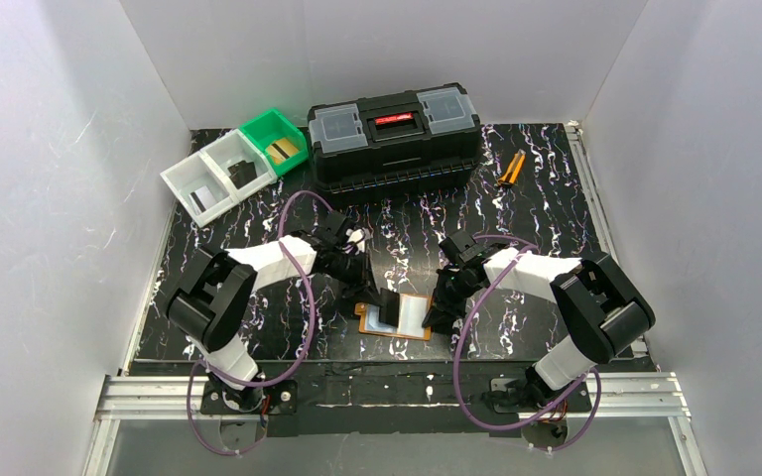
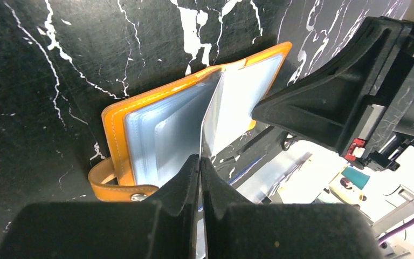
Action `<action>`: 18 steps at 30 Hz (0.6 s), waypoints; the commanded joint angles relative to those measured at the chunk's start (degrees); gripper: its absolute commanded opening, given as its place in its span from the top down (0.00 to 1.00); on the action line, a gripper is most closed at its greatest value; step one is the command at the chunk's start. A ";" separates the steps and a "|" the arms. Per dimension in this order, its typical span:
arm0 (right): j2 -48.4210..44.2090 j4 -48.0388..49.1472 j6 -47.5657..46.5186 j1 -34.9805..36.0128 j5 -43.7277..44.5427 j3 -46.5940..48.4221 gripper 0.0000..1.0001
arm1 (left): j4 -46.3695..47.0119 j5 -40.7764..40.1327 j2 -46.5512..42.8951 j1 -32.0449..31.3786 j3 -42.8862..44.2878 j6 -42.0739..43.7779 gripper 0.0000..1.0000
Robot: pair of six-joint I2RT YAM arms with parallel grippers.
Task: Take the credit cards out of the card holder
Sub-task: Remove the credit card from the card holder, then place the credit card in the storage box.
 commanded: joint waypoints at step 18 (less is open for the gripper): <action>-10.41 3.75 -3.14 0.05 1.67 7.59 0.35 | 3.10 9.89 -7.45 6.17 -1.81 -3.51 1.00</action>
